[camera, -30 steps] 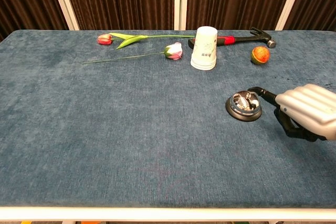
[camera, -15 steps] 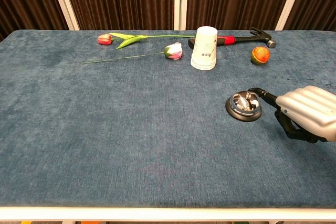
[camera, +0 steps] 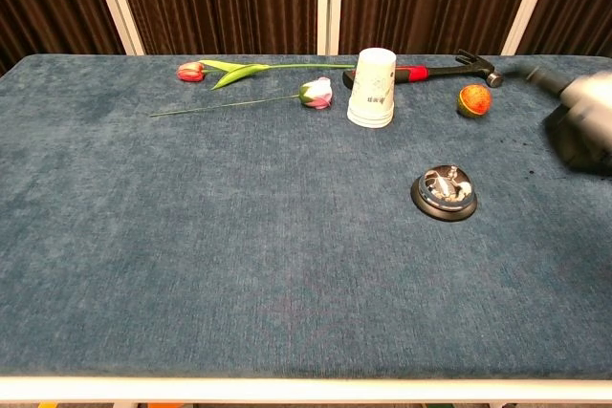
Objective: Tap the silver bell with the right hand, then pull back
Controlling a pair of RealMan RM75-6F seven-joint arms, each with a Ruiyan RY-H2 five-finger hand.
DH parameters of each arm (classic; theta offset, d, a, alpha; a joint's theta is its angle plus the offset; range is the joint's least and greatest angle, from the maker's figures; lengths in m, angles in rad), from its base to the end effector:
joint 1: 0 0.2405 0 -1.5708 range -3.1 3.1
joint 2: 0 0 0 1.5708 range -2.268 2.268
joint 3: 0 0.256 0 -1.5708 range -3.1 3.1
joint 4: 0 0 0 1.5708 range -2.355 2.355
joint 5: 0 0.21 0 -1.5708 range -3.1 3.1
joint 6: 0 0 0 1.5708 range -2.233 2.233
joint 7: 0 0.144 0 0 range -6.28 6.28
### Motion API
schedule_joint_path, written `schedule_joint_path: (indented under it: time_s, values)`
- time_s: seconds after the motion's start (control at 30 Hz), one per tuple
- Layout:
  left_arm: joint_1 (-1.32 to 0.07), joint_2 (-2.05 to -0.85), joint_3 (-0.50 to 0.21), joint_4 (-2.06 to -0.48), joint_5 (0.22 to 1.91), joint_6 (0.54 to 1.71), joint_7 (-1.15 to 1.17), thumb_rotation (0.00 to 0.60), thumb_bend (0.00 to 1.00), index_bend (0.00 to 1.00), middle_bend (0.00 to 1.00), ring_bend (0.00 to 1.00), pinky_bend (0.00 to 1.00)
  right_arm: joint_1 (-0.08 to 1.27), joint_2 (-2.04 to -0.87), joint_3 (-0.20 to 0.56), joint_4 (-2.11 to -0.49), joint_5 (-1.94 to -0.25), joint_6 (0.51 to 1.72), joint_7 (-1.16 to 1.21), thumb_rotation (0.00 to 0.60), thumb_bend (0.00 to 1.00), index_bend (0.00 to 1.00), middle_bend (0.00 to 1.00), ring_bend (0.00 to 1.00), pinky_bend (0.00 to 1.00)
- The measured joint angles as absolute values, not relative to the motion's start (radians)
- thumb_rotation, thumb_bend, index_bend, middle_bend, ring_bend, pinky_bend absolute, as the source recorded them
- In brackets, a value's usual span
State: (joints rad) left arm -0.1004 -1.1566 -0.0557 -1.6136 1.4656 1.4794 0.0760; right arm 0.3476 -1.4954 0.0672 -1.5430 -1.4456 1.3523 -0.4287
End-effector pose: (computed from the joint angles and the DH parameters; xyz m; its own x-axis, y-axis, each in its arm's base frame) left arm -0.3089 0.1867 0.1486 0.4256 0.0003 0.9049 0.9049 0.0088 -0.4256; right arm -0.2262 -0.2471 0.0315 0.5138 -0.0139 0.8578 -0.8334 -0.2455 0.4952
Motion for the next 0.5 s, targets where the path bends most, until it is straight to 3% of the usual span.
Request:
schedule_joint_path:
  time_s: [0.1,0.17,0.23,0.27,0.3,0.37,0.5]
  values:
    - [-0.103,-1.157,-0.056,-1.62,1.468,1.479,0.083,0.6,0.11,0.09,0.05,0.0,0.15,0.317,-1.456,0.087,-1.543,-1.474,1.44,-0.358,0.6,1.0,0.0,0.71,0.63,0.61]
    - [-0.104,-1.157,-0.058,-1.625,1.469,1.479,0.088,0.6,0.11,0.09,0.05,0.0,0.15,0.293,-1.431,0.097,-1.536,-1.486,1.491,-0.312,0.6,0.98,0.0,0.59,0.51,0.54]
    - [-0.106,-1.159,-0.059,-1.63,1.47,1.478,0.095,0.6,0.11,0.09,0.05,0.0,0.15,0.264,-1.394,0.102,-1.529,-1.492,1.529,-0.268,0.6,0.79,0.0,0.42,0.3,0.35]
    - [-0.107,-1.159,-0.058,-1.632,1.47,1.477,0.098,0.6,0.11,0.09,0.05,0.0,0.15,0.254,-1.376,0.101,-1.528,-1.49,1.534,-0.258,0.6,0.54,0.0,0.25,0.13,0.17]
    - [-0.109,-1.159,-0.058,-1.638,1.471,1.476,0.104,0.6,0.11,0.09,0.05,0.0,0.15,0.243,-1.349,0.096,-1.53,-1.483,1.53,-0.253,0.6,0.32,0.0,0.11,0.03,0.05]
    - [-0.112,-1.157,-0.059,-1.648,1.473,1.473,0.114,0.6,0.11,0.09,0.05,0.0,0.15,0.229,-1.311,0.089,-1.546,-1.455,1.509,-0.262,0.6,0.09,0.0,0.0,0.0,0.0]
    - [-0.117,-1.153,-0.059,-1.665,1.473,1.468,0.136,0.6,0.11,0.09,0.05,0.0,0.15,0.197,-1.227,0.085,-1.628,-1.364,1.462,-0.279,0.6,0.05,0.0,0.0,0.0,0.0]
